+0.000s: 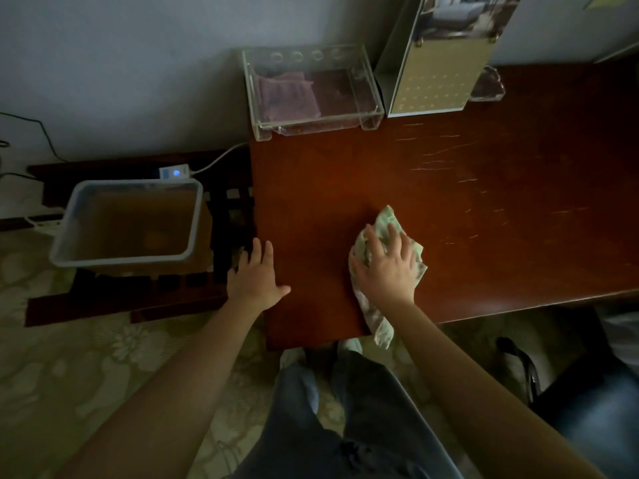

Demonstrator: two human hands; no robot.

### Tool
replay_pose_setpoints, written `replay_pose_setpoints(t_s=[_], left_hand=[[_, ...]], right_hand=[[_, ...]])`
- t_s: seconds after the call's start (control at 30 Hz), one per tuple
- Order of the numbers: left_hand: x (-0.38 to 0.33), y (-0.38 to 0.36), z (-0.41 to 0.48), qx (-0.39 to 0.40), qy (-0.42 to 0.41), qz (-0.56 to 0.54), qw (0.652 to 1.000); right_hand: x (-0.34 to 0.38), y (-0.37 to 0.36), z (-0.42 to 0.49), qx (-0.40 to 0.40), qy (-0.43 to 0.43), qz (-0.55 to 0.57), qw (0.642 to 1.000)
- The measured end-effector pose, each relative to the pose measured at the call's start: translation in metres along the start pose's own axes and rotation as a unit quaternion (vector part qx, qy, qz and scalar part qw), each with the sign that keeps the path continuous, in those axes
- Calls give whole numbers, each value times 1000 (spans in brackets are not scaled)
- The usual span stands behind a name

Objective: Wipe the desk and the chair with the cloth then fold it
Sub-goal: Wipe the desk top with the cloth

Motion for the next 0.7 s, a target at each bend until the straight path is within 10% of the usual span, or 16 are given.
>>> replay_pose_setpoints(t_s=[0.53, 0.7], left_hand=[[-16, 10, 6, 4, 50, 144, 988], [-22, 12, 5, 20, 62, 163, 984]], right_hand=[[91, -86, -52, 149, 198, -48, 968], [0, -64, -39, 107, 54, -19, 993]])
Point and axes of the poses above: each hand's wrist, its own z-axis towards the middle knuckle, its own y-axis out of the back of the hand, x = y × z, the point moved 9 cm from there along z, towards the middle knuckle, and after that the axes turned 7 degrees about y, right-handed, at the moved point
